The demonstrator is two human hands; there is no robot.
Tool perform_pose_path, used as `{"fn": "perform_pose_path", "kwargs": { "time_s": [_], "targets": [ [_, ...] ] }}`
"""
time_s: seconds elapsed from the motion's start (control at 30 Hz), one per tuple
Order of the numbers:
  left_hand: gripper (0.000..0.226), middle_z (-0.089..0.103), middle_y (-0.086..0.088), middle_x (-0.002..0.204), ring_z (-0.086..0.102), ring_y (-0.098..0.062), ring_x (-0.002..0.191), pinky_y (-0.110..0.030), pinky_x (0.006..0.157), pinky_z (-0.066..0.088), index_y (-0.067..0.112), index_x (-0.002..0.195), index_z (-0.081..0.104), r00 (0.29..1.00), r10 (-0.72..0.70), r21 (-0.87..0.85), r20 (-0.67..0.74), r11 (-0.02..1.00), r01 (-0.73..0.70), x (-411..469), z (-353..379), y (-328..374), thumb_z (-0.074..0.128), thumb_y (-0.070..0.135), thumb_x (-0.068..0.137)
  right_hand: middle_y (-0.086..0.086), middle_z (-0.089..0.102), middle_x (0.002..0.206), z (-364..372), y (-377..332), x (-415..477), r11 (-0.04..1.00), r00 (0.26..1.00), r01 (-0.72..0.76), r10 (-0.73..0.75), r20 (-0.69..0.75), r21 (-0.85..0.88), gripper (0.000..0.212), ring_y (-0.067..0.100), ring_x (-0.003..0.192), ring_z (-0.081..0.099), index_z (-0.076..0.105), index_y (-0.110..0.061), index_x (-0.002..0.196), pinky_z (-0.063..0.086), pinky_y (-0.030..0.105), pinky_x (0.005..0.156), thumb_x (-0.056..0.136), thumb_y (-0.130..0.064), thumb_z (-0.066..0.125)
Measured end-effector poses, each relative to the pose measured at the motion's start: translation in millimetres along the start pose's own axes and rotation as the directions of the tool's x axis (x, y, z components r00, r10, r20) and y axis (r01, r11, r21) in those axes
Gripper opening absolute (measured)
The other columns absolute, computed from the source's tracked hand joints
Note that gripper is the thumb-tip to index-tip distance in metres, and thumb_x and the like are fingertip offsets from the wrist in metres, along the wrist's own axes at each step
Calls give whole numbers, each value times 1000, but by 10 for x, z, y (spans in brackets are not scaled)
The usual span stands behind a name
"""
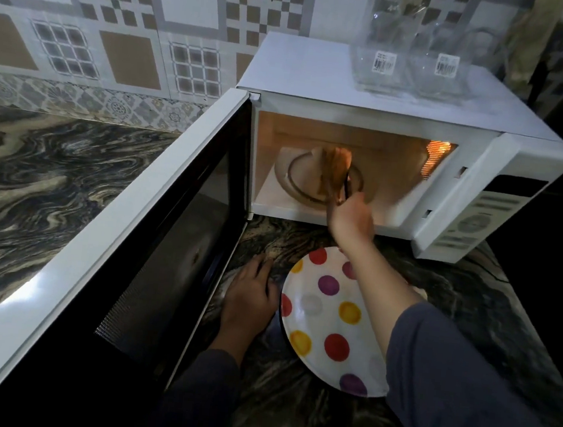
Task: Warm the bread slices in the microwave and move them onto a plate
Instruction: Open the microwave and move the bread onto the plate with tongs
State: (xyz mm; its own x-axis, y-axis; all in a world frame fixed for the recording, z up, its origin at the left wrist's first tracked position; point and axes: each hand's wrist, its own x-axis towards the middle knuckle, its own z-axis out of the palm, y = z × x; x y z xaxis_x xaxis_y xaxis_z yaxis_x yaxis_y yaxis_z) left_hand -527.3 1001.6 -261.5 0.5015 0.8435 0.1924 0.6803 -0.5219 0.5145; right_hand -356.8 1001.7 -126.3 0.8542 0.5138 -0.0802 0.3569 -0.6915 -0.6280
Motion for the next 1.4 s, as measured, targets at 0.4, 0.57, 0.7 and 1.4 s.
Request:
{"fn": "perform_pose_path", "kwargs": {
  "time_s": [0.4, 0.57, 0.7, 1.4],
  "targets": [
    [68, 18, -13, 156, 14, -24, 146, -31, 117, 4, 5, 146, 23, 977, 23, 144, 212, 988, -54, -152, -80, 91, 11, 33, 86, 10, 56, 127, -328, 960, -1215, 999, 1000, 8, -9, 15, 41, 49, 30, 113, 55, 44, -12, 130, 46, 34, 83, 91, -41, 50],
    [62, 19, -16, 155, 15, -26, 145, -38, 118, 6, 3, 146, 22, 977, 18, 188, 212, 980, -59, -352, -96, 79, 13, 33, 93, 9, 56, 126, -433, 1357, -1589, 998, 999, -21, 23, 23, -67, 48, 30, 112, 56, 42, -15, 131, 44, 34, 77, 93, -44, 46],
    [55, 18, -15, 156, 13, -25, 146, -35, 119, 3, 3, 147, 19, 979, 18, 218, 205, 974, -63, -475, -108, 95, 22, 30, 99, 9, 58, 121, -482, 1548, -1750, 988, 998, -42, 47, 30, -147, 42, 32, 105, 59, 44, -14, 125, 38, 30, 70, 94, -42, 46],
    [54, 12, -9, 158, 7, -20, 147, -34, 119, 3, 7, 148, 14, 974, 21, 199, 224, 978, -67, -749, -169, 64, 22, 30, 100, 13, 57, 122, -381, 1832, -1957, 992, 999, -45, 48, 26, -119, 51, 35, 103, 59, 42, -10, 125, 39, 32, 67, 91, -47, 49]
  ]
}}
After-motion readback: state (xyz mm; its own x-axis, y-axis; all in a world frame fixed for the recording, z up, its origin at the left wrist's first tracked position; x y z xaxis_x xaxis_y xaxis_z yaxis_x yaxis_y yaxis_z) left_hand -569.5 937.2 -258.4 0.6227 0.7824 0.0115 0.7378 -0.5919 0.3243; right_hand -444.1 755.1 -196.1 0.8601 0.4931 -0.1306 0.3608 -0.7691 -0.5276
